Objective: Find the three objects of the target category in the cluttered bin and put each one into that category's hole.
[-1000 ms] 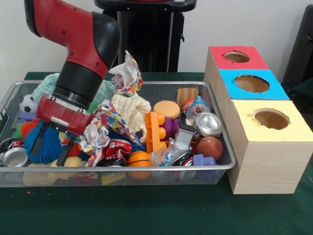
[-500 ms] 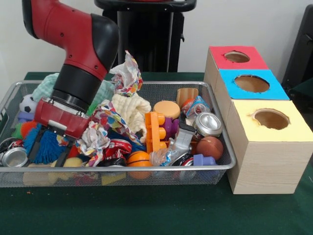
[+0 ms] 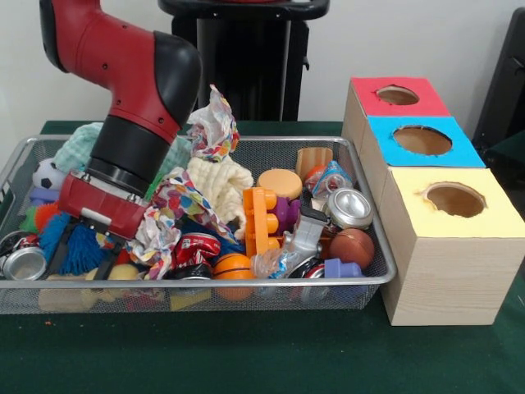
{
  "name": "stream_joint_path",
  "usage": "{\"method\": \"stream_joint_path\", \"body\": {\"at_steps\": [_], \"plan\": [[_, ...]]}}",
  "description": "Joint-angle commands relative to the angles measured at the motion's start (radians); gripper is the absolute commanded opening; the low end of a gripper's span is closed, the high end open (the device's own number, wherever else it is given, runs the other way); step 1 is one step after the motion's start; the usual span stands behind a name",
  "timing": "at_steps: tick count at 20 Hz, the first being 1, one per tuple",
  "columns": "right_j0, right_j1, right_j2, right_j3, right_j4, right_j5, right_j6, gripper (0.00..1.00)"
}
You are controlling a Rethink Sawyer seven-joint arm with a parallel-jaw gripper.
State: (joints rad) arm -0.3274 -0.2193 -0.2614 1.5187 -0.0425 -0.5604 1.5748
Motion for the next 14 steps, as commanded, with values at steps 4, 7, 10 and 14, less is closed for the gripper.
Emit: {"method": "stream_joint_path", "body": {"at_steps": [4,7,10,14], "plan": [[-0.002,0.077,0.14,-0.006,0.105,0.079,0.243,1.0],[0.0,0.066,0.158,0.016,0.131,0.125,0.255,1.0],[-0.031,0.051,0.213,0.033,0.101,0.172,0.268,1.0],[-0.06,0.02,0.266,0.056,0.07,0.229,0.265,1.0]]}}
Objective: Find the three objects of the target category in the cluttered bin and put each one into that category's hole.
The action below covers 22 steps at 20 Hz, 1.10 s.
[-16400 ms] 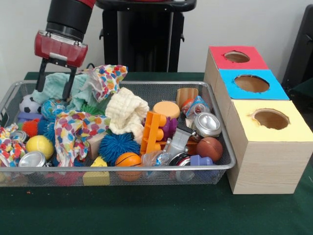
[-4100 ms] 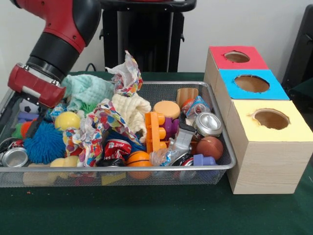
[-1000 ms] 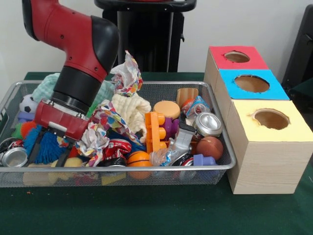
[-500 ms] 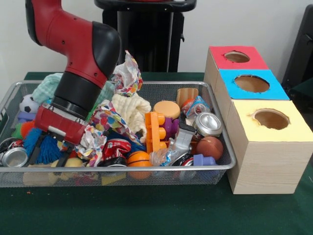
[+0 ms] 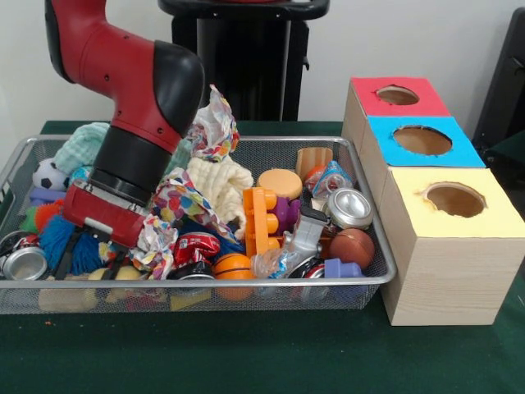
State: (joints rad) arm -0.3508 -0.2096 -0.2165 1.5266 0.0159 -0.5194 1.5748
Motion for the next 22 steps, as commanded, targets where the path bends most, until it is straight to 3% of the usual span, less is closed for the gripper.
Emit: {"method": "stream_joint_path", "body": {"at_steps": [1,5,22], "plan": [[-0.045,0.005,0.236,0.056,0.008,0.205,0.263,1.0],[-0.085,-0.008,0.3,0.081,-0.014,0.256,0.254,1.0],[-0.176,-0.086,0.431,0.182,-0.004,0.432,0.202,1.0]]}}
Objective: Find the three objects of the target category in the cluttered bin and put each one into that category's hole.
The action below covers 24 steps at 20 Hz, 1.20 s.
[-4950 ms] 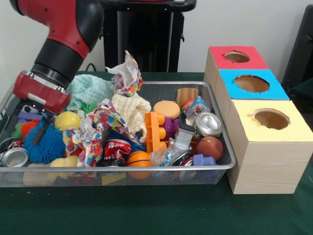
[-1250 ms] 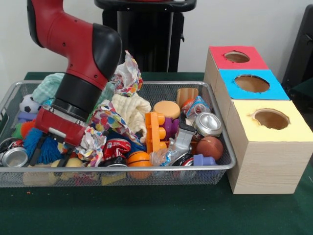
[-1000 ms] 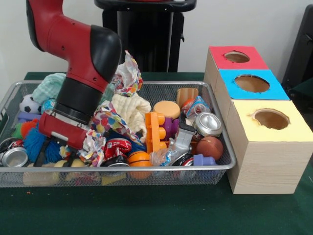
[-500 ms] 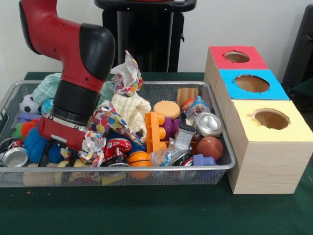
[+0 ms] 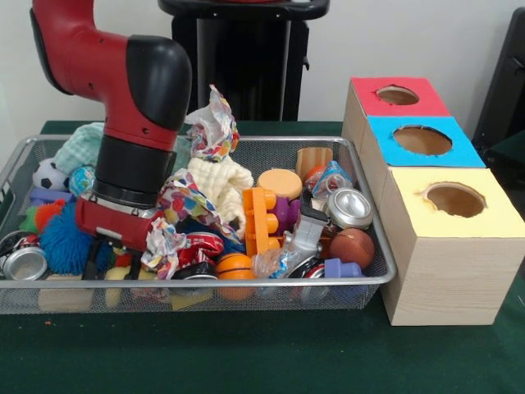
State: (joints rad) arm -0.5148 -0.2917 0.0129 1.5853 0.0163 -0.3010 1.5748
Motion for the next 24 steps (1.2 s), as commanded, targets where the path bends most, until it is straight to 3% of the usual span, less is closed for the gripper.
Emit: {"method": "stream_joint_path", "body": {"at_steps": [1,9,16,24], "plan": [[-0.021,-0.003,0.212,0.129,-0.004,0.218,0.203,1.0],[-0.067,0.047,0.251,0.121,0.02,0.251,0.198,1.0],[-0.043,0.112,0.197,0.095,0.083,0.31,0.19,1.0],[-0.003,0.129,0.148,0.092,0.179,0.381,0.178,1.0]]}}
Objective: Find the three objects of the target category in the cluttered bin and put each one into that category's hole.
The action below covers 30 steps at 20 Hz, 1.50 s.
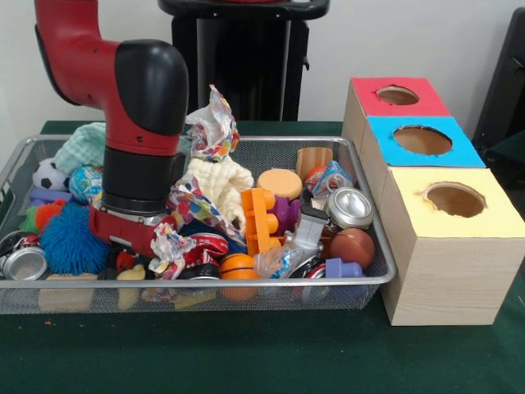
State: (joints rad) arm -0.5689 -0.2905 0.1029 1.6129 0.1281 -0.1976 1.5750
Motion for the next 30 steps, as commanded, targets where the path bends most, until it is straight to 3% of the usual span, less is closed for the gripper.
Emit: {"method": "stream_joint_path", "body": {"at_steps": [1,12,13,21,24,30], "plan": [[0.061,0.127,0.047,0.063,0.072,0.272,0.176,1.0],[0.121,0.118,-0.015,0.05,0.144,0.292,0.156,1.0],[0.126,0.117,-0.02,0.052,0.151,0.287,0.152,0.0],[0.165,0.117,-0.05,0.058,0.163,0.252,0.157,0.0],[0.149,0.112,-0.057,0.058,0.14,0.227,0.143,0.0],[0.292,0.061,-0.244,0.01,0.102,0.192,0.066,0.0]]}}
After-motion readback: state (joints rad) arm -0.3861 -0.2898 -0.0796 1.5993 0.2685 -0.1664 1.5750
